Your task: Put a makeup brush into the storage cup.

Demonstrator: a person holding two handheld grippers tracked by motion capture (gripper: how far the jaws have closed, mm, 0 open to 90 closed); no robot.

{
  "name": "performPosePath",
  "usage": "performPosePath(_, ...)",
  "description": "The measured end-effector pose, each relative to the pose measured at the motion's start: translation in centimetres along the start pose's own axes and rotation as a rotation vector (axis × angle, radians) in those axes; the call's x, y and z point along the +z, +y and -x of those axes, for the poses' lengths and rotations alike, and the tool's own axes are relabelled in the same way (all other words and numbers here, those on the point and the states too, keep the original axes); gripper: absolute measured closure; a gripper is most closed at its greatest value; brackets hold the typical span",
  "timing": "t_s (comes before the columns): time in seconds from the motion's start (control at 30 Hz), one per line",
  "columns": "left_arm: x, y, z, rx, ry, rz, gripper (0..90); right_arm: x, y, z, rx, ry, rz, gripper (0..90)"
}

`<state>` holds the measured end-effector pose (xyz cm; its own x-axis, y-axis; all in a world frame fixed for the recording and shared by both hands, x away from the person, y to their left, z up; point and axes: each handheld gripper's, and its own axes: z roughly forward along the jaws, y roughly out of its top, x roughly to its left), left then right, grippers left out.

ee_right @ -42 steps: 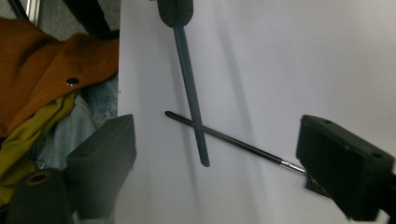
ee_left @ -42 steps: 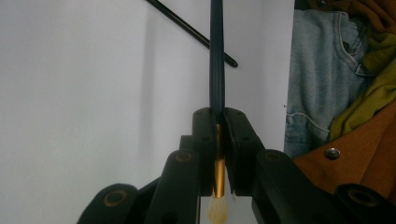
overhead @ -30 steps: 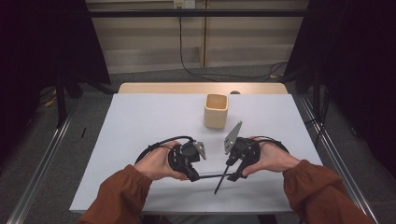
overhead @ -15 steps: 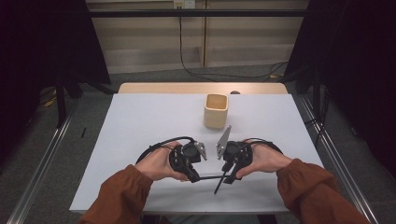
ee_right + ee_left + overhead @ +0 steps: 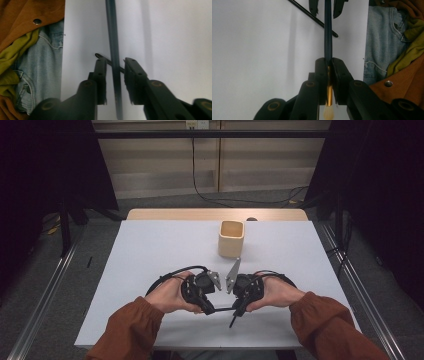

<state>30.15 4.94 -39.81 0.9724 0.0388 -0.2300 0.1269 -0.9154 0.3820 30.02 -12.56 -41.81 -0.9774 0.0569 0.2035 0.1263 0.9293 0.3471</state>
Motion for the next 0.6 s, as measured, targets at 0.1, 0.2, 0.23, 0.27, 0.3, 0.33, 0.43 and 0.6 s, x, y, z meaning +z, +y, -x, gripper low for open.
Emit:
performPosePath(0.1,0.02,-0.05,0.01,0.002,0.001,-0.005,83.7,0.17,0.06,0.04,-0.011,0.012,-0.003,81.2)
performPosePath(0.2,0.01,-0.09,-0.02,0.004,-0.002,-0.003,83.7,0.31,-0.03,0.04,-0.012,0.017,0.006,84.0)
performPosePath(0.23,0.03,-0.12,-0.01,0.001,-0.004,0.000,83.7,0.23,-0.03,-0.13,0.001,0.025,-0.009,84.2)
performPosePath(0.27,0.02,-0.15,-0.01,0.002,-0.002,0.000,83.6,0.22,-0.01,-0.12,-0.007,0.017,-0.006,84.3)
performPosePath(0.3,0.07,-0.19,0.04,-0.009,-0.002,0.010,83.6,0.21,-0.01,-0.14,-0.010,0.013,-0.006,84.5)
performPosePath(0.33,0.10,-0.23,0.05,-0.008,0.001,0.016,83.6,0.22,-0.01,-0.09,-0.020,0.011,-0.003,84.5)
performPosePath(0.43,-0.03,-0.31,-0.14,0.008,0.005,0.016,83.4,0.20,-0.11,-0.09,-0.027,0.003,0.017,84.6)
performPosePath(0.6,-0.07,-0.47,-0.25,-0.009,0.001,0.043,82.7,-0.04,-0.21,-0.04,-0.031,0.005,0.030,84.8)
